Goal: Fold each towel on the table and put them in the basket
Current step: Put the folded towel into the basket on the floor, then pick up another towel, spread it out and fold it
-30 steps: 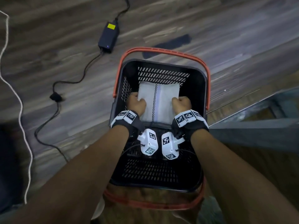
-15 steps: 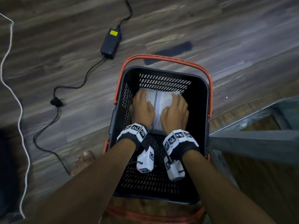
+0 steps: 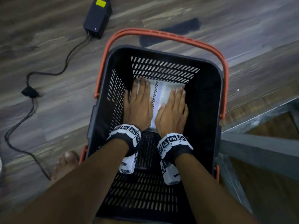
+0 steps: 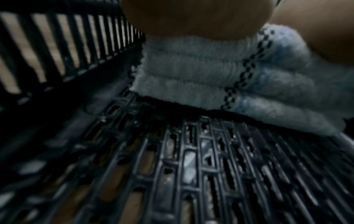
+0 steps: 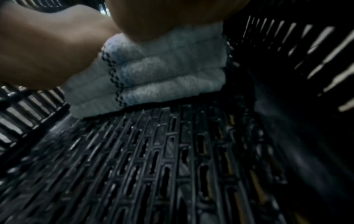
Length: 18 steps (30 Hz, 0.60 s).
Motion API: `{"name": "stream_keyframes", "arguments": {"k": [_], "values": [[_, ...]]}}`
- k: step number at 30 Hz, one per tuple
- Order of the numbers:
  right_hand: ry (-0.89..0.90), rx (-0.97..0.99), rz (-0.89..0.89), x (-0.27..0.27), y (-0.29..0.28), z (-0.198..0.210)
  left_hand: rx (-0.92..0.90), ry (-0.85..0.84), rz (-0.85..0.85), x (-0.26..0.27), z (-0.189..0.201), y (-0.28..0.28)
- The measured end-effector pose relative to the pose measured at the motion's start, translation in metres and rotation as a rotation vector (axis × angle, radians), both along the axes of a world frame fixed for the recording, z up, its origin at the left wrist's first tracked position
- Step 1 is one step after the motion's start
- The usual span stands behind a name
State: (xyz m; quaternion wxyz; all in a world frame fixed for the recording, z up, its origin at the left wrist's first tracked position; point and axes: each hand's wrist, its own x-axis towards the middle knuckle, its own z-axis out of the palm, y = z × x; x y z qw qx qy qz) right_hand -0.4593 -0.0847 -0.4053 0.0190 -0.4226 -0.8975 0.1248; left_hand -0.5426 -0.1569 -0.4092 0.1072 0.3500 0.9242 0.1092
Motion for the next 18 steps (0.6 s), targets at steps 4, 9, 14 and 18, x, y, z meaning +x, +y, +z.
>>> {"name": "stream_keyframes", "arguments": {"k": [4, 9, 14, 18], "values": [[-0.044, -0.036, 0.022, 0.0, 0.003, 0.007, -0.088, -0.027, -0.006, -0.001, 0.007, 0.005], [-0.233, -0.301, 0.095, -0.002, 0.013, 0.055, -0.272, -0.22, -0.006, 0.003, 0.052, 0.004], [-0.446, -0.428, 0.168, 0.011, 0.011, 0.145, -0.387, -0.323, -0.029, 0.012, 0.137, -0.012], [-0.428, -0.376, 0.233, 0.033, 0.014, 0.226, -0.388, -0.252, -0.059, 0.012, 0.221, -0.029]]}}
